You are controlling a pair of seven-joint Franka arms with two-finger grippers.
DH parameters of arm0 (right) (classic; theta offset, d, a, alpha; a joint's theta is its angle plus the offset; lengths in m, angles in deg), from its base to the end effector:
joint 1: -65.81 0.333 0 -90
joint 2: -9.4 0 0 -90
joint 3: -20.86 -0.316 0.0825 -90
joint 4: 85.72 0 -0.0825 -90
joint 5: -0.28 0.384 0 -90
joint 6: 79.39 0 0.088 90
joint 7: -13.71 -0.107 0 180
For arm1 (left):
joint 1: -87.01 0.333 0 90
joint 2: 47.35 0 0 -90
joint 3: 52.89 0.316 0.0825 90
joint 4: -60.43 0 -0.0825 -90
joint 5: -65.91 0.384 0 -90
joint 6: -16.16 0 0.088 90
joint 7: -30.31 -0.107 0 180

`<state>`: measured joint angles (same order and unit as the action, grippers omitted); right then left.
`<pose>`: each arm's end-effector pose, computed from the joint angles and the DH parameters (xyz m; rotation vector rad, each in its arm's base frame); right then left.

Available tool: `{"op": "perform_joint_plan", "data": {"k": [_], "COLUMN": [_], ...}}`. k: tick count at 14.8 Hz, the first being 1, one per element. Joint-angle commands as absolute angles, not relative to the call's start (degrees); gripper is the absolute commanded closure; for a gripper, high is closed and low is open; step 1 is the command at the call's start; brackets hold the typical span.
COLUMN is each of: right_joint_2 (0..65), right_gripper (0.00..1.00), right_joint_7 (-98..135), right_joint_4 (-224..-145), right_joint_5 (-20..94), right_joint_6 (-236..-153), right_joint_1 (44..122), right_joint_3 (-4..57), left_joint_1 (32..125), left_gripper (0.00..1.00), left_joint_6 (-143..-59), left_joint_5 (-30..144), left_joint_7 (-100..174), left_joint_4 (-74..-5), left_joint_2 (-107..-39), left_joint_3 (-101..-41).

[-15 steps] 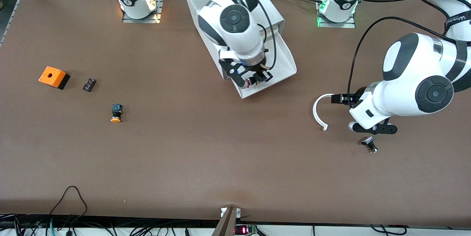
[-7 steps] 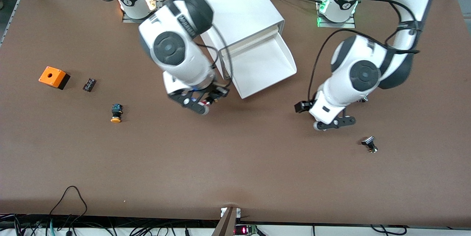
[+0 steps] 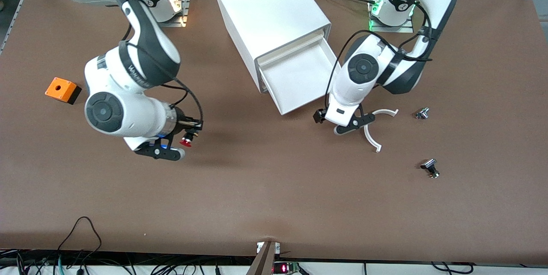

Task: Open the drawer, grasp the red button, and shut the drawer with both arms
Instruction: 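Carry the red button out while the left gripper pushes the drawer shut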

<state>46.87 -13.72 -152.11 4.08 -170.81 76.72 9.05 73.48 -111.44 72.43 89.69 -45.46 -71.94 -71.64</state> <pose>0.6689 0.2455 0.4061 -3.0193 0.1805 0.4056 0.5462 -0.3250 0.3010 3.0552 0.6643 -0.0775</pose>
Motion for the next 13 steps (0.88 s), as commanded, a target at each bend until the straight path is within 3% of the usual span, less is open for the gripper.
{"op": "perform_joint_plan", "data": {"k": [1, 7, 13], "right_joint_2": [42.0, 34.8, 35.2], "right_gripper": [1.0, 1.0, 1.0], "right_joint_7": [-5.7, 13.8, 23.3], "right_joint_4": [-162.7, -187.2, -197.9], "right_joint_5": [3.8, 3.7, 4.1], "right_joint_6": [-175.0, -197.4, -211.6], "right_joint_1": [74.9, 74.9, 74.5], "right_joint_3": [10.3, 19.4, 22.4], "left_joint_1": [72.9, 73.4, 73.4], "left_gripper": [0.0, 0.0, 0.0], "left_joint_6": [-112.0, -110.9, -108.1], "left_joint_5": [73.3, 73.2, 69.2], "left_joint_7": [93.1, 96.2, 96.2], "left_joint_4": [-49.4, -52.7, -53.0], "left_joint_2": [-69.4, -69.1, -69.1], "left_joint_3": [-73.4, -79.8, -84.2]}}
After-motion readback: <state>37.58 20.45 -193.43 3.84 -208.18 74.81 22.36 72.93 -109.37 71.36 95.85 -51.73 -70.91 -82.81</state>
